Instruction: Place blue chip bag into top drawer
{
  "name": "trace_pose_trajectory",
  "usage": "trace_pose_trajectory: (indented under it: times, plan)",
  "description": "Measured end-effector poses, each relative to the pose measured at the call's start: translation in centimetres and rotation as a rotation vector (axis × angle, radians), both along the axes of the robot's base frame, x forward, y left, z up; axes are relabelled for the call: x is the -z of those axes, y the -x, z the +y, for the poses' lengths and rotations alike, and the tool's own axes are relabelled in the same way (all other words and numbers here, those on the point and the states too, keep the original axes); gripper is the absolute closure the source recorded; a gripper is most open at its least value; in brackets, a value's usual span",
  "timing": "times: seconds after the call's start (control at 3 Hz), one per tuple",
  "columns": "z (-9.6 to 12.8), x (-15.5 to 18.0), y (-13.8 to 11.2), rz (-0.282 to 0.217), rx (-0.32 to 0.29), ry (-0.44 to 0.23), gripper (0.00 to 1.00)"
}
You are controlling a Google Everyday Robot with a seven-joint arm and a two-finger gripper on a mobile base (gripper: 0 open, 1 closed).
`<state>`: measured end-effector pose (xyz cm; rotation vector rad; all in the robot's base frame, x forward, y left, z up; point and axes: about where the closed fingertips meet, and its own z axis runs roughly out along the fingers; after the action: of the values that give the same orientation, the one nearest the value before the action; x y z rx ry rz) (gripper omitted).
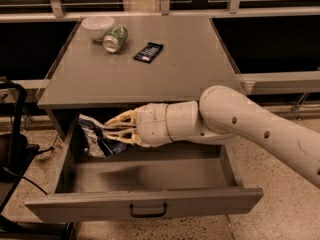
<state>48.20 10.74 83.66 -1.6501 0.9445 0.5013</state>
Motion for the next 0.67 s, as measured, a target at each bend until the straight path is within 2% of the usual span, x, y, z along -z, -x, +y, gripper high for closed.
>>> trace_pose_trajectory:
  times: [0.67]
  plan:
    - [-1.2,4.5,-1.3,0.024,-0.010,-0.037,1.00]
